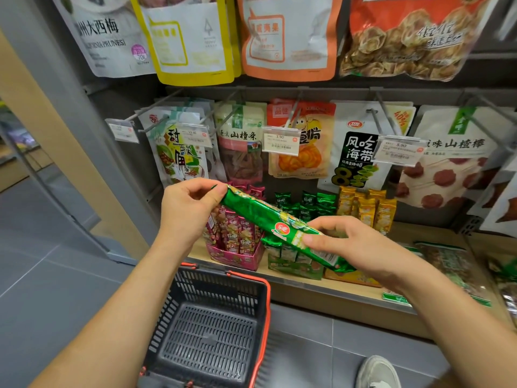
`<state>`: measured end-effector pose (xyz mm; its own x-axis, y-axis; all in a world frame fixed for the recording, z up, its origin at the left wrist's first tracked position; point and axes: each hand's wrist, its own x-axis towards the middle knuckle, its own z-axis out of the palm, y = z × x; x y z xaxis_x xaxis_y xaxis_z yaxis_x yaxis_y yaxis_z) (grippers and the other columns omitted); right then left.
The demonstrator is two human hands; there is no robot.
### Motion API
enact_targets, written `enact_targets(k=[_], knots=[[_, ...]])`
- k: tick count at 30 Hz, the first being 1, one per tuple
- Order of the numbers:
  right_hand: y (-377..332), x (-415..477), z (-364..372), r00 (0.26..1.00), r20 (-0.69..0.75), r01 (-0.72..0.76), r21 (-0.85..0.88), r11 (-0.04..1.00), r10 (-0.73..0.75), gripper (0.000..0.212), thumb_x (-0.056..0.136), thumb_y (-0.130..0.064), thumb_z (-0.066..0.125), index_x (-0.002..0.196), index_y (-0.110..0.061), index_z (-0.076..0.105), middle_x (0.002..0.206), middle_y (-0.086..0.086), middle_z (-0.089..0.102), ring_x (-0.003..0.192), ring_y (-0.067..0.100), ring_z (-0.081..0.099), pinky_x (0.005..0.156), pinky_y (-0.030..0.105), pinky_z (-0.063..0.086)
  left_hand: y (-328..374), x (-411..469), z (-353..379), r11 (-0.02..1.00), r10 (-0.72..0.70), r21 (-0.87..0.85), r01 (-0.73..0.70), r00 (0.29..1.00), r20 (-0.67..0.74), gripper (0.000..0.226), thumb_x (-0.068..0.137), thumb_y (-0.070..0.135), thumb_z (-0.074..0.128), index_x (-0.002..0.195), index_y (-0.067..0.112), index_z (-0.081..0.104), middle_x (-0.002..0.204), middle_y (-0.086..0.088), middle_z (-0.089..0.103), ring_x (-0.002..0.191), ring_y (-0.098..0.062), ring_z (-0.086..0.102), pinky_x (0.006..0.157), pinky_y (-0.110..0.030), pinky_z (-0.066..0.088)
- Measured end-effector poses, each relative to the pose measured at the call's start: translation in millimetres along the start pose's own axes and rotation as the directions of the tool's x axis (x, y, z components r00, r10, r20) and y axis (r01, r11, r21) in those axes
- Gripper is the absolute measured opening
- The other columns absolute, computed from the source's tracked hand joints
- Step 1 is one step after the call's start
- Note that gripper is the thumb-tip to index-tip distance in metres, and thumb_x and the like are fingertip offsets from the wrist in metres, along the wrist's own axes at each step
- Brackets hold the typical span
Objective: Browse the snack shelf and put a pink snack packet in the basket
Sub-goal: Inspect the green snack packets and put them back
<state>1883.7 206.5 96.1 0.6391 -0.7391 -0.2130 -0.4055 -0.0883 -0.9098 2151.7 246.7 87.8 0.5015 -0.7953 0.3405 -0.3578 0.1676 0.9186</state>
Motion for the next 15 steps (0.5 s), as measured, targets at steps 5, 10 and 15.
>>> enact_targets(k=[5,10,15], knots=[[1.7,-1.3,1.4,1.000,0.000,0.001,0.030,1.000,-0.001,0.034,0.083,-0.048,0.059,0.101,-0.023,0.073,0.097,-0.006,0.074,0.088,0.008,0.067,0.077,0.026,0.045,-4.9,-2.0,7.4,0.996,-0.047,-0.069,0.056,0.991,0.122,0.013,0.085,0.019,0.073,0.079,0.030,0.070,0.075,0.011,0.067,0.076,-0.009,0.060,0.069,-0.024,0.053],[3.3,-1.6,5.7,1.000,0.018,0.020,0.045,0.999,-0.020,0.043,0.078,-0.054,0.058,0.100,-0.021,0.073,0.093,-0.001,0.074,0.080,0.010,0.064,0.072,0.028,0.044,-6.1,-4.8,14.9,0.984,-0.120,-0.102,0.145,0.968,0.218,0.022,0.078,0.023,0.079,0.085,0.032,0.060,0.077,0.011,0.067,0.074,-0.005,0.064,0.066,-0.022,0.054],[2.6,-0.7,13.3,0.999,0.021,0.039,0.073,0.997,-0.041,0.025,0.093,-0.035,0.058,0.104,-0.017,0.071,0.085,-0.004,0.073,0.069,0.001,0.061,0.056,0.014,0.043,-3.5,-12.5,28.8,0.905,-0.261,-0.276,0.325,0.934,0.244,0.058,0.059,0.021,0.083,0.105,0.028,0.050,0.097,-0.009,0.062,0.088,-0.022,0.063,0.070,-0.031,0.052]])
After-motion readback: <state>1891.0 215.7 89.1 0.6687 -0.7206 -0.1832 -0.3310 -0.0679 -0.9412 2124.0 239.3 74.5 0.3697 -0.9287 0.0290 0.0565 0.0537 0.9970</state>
